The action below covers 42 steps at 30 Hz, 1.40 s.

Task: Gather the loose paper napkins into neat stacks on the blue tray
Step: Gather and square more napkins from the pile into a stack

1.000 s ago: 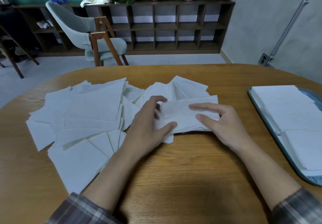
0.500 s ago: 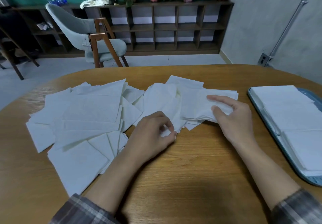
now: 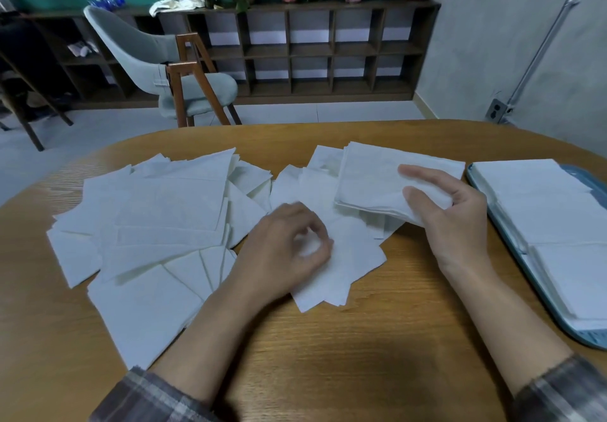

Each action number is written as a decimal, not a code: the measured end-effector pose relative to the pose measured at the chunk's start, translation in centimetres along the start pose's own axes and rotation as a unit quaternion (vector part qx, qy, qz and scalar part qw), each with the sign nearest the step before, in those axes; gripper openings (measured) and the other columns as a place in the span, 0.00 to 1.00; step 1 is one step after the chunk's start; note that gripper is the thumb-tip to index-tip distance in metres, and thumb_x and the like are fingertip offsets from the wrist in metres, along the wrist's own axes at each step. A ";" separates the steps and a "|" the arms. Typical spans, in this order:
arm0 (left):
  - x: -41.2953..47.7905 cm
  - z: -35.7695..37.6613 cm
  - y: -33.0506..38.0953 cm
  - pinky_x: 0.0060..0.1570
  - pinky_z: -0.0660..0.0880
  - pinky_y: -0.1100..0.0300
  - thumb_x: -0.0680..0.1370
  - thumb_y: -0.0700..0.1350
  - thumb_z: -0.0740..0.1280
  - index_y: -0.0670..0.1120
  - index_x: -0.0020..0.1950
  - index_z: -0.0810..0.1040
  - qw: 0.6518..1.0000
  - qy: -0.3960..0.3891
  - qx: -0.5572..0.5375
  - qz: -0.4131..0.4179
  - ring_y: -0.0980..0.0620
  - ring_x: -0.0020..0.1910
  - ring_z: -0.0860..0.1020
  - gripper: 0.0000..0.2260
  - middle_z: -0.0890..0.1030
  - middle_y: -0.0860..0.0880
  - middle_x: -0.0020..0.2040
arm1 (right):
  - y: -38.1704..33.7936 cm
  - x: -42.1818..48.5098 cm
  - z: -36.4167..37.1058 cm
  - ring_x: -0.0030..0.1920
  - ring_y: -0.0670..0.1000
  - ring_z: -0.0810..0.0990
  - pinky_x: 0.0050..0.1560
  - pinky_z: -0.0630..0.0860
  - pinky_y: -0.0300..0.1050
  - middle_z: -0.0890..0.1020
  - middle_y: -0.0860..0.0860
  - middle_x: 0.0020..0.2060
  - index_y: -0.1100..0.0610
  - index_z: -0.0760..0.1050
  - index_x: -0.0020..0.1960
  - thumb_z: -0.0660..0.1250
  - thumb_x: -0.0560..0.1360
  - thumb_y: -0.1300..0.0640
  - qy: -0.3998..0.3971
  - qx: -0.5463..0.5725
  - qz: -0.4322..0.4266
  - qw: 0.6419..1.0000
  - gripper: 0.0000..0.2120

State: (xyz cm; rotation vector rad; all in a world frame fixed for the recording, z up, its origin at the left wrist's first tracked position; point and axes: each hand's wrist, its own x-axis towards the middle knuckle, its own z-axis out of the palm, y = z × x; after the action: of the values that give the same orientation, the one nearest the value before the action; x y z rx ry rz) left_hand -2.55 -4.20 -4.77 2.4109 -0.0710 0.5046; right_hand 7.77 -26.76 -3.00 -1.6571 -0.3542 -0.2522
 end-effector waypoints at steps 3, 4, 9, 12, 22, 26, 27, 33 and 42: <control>0.3 0.4 -1.3 0.55 0.74 0.58 0.75 0.54 0.77 0.54 0.57 0.82 0.996 0.031 0.037 -0.069 0.57 0.56 0.77 0.13 0.79 0.59 0.55 | 0.1 0.0 0.1 0.59 0.33 0.80 0.56 0.71 0.23 0.85 0.33 0.53 0.49 0.86 0.57 0.70 0.79 0.67 0.001 -0.008 0.001 1.000 0.15; 0.3 0.5 -1.5 0.57 0.73 0.57 0.75 0.56 0.77 0.54 0.61 0.82 0.995 0.021 0.048 -0.089 0.56 0.60 0.77 0.16 0.78 0.58 0.59 | 0.1 0.1 0.1 0.59 0.33 0.80 0.57 0.72 0.24 0.85 0.32 0.53 0.49 0.86 0.57 0.70 0.79 0.67 0.001 -0.009 0.002 1.000 0.15; 0.2 0.7 -1.2 0.67 0.69 0.54 0.75 0.62 0.75 0.56 0.73 0.74 0.988 0.017 0.046 -0.145 0.52 0.73 0.70 0.29 0.72 0.54 0.73 | 0.0 0.0 0.1 0.58 0.30 0.79 0.56 0.71 0.23 0.84 0.29 0.52 0.49 0.86 0.58 0.70 0.79 0.67 0.003 -0.021 0.002 1.000 0.16; 0.3 0.4 -0.9 0.68 0.71 0.48 0.74 0.64 0.75 0.58 0.76 0.70 0.983 0.013 0.053 -0.176 0.50 0.70 0.73 0.33 0.76 0.54 0.69 | 0.1 0.1 0.1 0.58 0.30 0.79 0.55 0.70 0.21 0.85 0.30 0.52 0.50 0.86 0.58 0.70 0.79 0.67 0.008 -0.022 -0.002 1.000 0.15; 0.6 -0.4 -0.8 0.49 0.73 0.67 0.76 0.49 0.78 0.57 0.57 0.83 0.984 0.108 -0.044 -0.135 0.62 0.51 0.77 0.12 0.80 0.58 0.48 | 0.0 0.2 -0.1 0.57 0.30 0.79 0.53 0.71 0.22 0.85 0.35 0.54 0.50 0.86 0.59 0.69 0.80 0.67 0.011 -0.015 0.004 1.000 0.15; 0.5 -0.6 -0.7 0.51 0.70 0.74 0.77 0.46 0.77 0.55 0.54 0.83 0.987 0.129 -0.038 -0.092 0.62 0.53 0.79 0.08 0.80 0.59 0.52 | -0.1 0.3 -0.2 0.56 0.29 0.79 0.52 0.71 0.21 0.85 0.33 0.53 0.49 0.86 0.58 0.69 0.80 0.67 0.018 -0.009 0.005 1.000 0.16; 0.6 -0.7 -0.8 0.52 0.70 0.75 0.77 0.45 0.77 0.54 0.55 0.82 0.987 0.128 -0.042 -0.087 0.62 0.54 0.79 0.09 0.81 0.60 0.53 | -0.1 0.3 -0.2 0.56 0.29 0.79 0.52 0.71 0.21 0.85 0.31 0.51 0.48 0.86 0.57 0.69 0.80 0.67 0.019 -0.009 0.006 1.000 0.16; 0.5 -0.8 -0.5 0.50 0.69 0.76 0.75 0.35 0.75 0.50 0.52 0.79 0.984 0.128 -0.061 -0.104 0.64 0.52 0.79 0.13 0.82 0.61 0.49 | -0.2 0.4 -0.4 0.57 0.31 0.79 0.53 0.72 0.23 0.84 0.29 0.51 0.48 0.86 0.57 0.69 0.80 0.66 0.026 -0.011 0.001 1.000 0.16; -0.2 -2.1 2.1 0.65 0.70 0.64 0.74 0.45 0.80 0.60 0.69 0.74 0.991 -0.028 -0.125 -0.032 0.54 0.54 0.83 0.27 0.85 0.55 0.43 | -0.1 0.6 -0.6 0.58 0.31 0.79 0.55 0.72 0.23 0.85 0.30 0.51 0.48 0.86 0.57 0.69 0.79 0.66 0.037 -0.013 0.000 0.999 0.16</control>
State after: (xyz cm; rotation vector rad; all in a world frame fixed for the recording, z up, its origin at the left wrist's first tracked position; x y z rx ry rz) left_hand -3.78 -4.50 -2.08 2.1743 -0.0772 0.3752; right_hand 8.36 -27.33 -2.61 -1.6678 -0.2960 -0.3184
